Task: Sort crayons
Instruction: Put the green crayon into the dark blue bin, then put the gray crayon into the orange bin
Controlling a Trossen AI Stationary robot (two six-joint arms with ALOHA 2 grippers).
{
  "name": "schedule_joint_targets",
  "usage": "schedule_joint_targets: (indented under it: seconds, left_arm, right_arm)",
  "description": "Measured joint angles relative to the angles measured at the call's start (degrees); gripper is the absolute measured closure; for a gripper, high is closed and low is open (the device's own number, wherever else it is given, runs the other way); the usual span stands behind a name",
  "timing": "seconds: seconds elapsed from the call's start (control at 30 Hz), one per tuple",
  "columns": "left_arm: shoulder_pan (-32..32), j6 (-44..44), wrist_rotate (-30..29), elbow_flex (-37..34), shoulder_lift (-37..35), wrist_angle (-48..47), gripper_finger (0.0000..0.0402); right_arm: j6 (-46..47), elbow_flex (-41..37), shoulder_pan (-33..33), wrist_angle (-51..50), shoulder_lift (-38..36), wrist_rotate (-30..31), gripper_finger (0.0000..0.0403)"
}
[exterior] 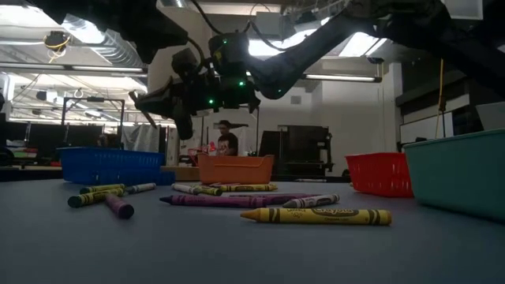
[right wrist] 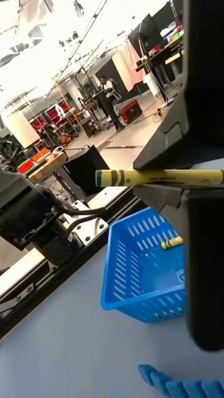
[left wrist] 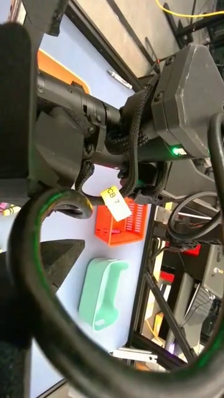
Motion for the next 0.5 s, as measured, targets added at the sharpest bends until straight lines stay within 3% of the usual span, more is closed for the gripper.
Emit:
schedule_joint_targets:
  seconds: [0.33, 0.5]
  left_arm:
    - [0.0, -0.1, 0.0, 0.0, 0.0, 0.0, 0.0327]
    - [0.0, -0.5, 0.2, 0.0, 0.0, 0.0, 0.0327]
  right_arm:
    - [0.0, 0.0, 0.0, 0.0, 0.0, 0.0, 0.0251]
    - [0.0, 0.0, 0.1, 0.0, 0.0, 4.5, 0.0226]
